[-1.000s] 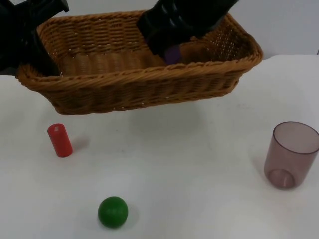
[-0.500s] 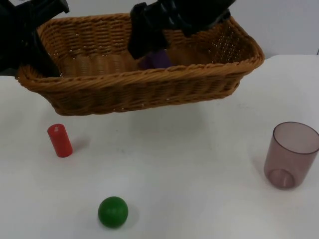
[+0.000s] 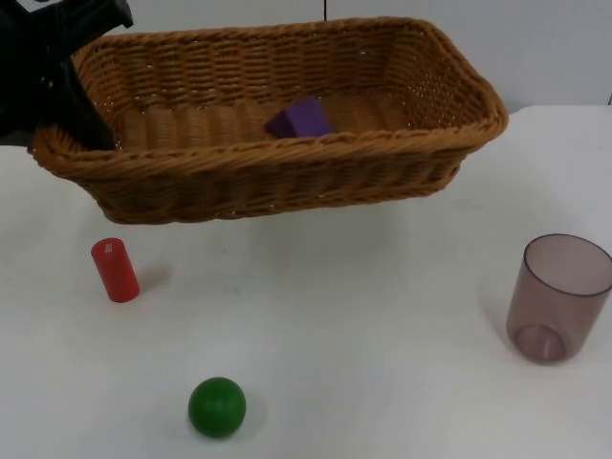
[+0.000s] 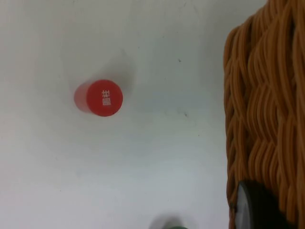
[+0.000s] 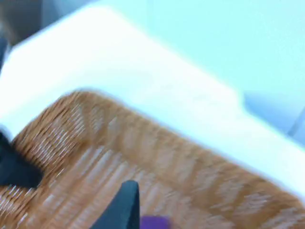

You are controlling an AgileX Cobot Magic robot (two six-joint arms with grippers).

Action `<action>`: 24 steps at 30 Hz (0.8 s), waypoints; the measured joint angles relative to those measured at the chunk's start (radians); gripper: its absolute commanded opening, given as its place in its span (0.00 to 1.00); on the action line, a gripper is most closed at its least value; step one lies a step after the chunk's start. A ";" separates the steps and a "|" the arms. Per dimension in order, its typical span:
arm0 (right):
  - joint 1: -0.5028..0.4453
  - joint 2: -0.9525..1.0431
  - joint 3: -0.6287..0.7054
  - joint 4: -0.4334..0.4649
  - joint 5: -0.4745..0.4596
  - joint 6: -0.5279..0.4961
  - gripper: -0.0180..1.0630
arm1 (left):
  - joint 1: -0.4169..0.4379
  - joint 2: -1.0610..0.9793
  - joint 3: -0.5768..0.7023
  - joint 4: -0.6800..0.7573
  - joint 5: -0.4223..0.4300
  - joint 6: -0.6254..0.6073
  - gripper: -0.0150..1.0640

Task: Pick up the basket with the left hand and place the triangular block into the basket with the right hand.

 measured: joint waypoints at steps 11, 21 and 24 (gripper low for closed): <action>-0.380 -0.223 0.039 0.000 0.088 0.021 0.98 | 0.000 0.000 0.000 0.000 -0.011 0.018 0.01; -0.517 -0.380 0.233 -0.006 0.111 -0.001 0.98 | 0.000 0.018 -0.015 -0.003 -0.066 0.062 0.01; -0.517 -0.414 0.267 -0.006 0.113 -0.004 0.98 | 0.000 0.067 -0.054 -0.039 -0.045 0.107 0.01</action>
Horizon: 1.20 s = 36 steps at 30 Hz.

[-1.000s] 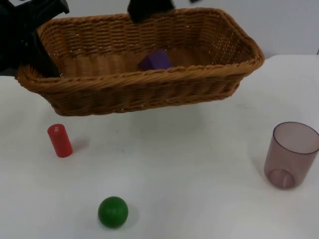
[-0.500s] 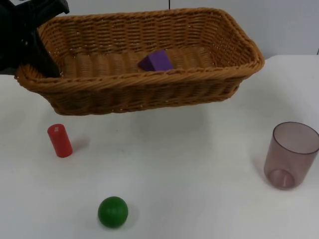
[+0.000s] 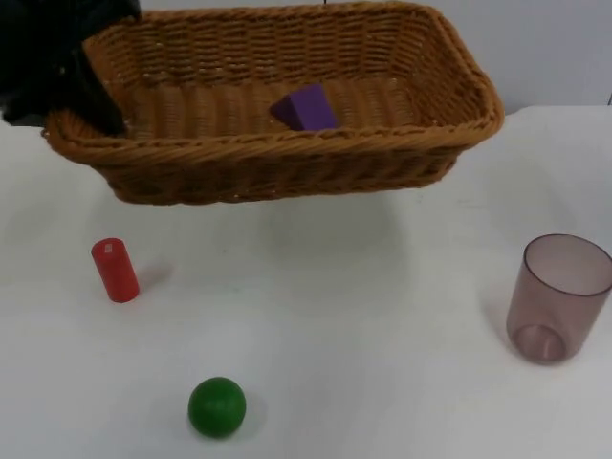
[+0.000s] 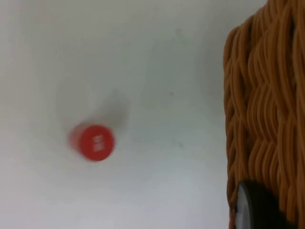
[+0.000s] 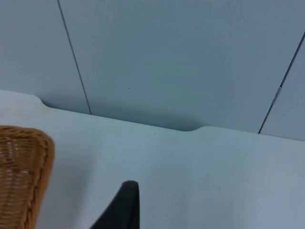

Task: Pick up the basket with the left hand and place the triangular block into the basket with the right hand.

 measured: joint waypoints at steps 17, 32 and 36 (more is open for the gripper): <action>-0.001 -0.141 0.023 -0.021 0.076 -0.002 0.98 | -0.050 0.416 -0.147 -0.275 -0.137 0.262 0.01; -0.001 -0.151 0.023 -0.048 0.100 0.008 0.98 | -0.117 0.542 -0.149 -0.442 -0.258 0.469 0.01; -0.001 -0.152 0.023 -0.056 0.101 0.009 0.98 | -0.117 0.542 -0.149 -0.465 -0.293 0.503 0.01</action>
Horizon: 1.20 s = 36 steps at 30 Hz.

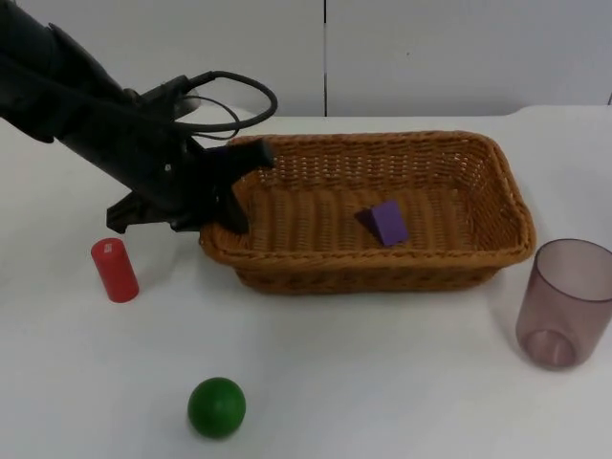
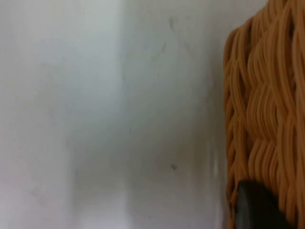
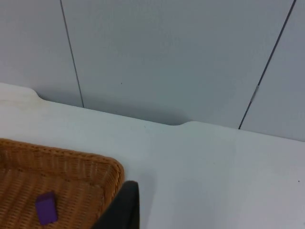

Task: Pick up the basket with the left hand and place the triangular block into the basket with the right hand.

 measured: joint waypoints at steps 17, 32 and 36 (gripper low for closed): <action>0.000 0.000 0.000 -0.007 0.002 0.000 0.98 | 0.000 0.002 0.000 -0.035 -0.044 0.011 0.01; 0.000 0.000 0.000 -0.007 0.004 0.001 0.98 | 0.000 0.002 0.000 -0.051 -0.066 0.001 0.58; 0.000 0.000 0.000 -0.007 0.004 0.001 0.98 | 0.000 0.002 -0.004 -0.054 -0.040 -0.001 0.99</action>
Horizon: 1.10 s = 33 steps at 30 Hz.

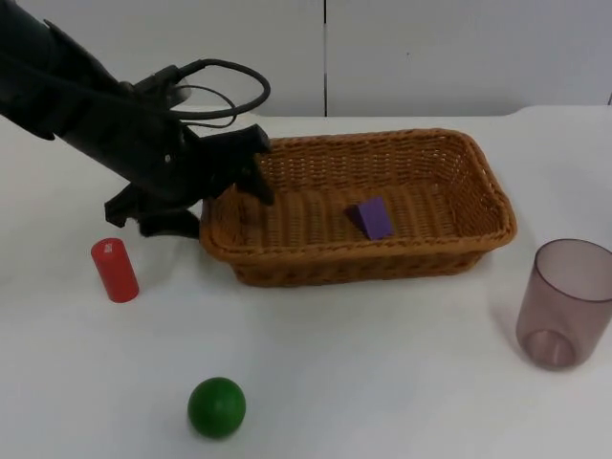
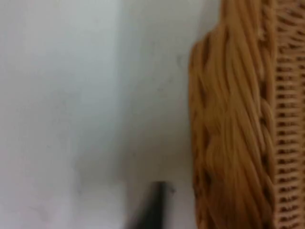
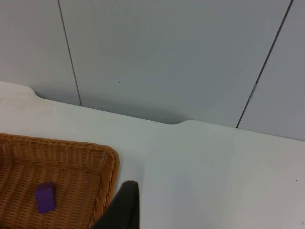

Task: Pick up the basket with the left hand and place the triangular block into the basket with the right hand.

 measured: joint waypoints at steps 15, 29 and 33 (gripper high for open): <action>0.000 0.000 0.000 0.006 0.000 0.000 0.98 | 0.000 -0.218 0.000 0.158 0.032 -0.076 0.99; 0.000 0.000 0.000 0.008 0.000 0.000 0.98 | 0.000 -0.563 0.000 1.068 0.204 -0.592 0.99; 0.000 0.000 0.000 0.008 -0.002 0.014 0.98 | 0.000 -0.648 0.000 1.117 0.230 -0.602 0.99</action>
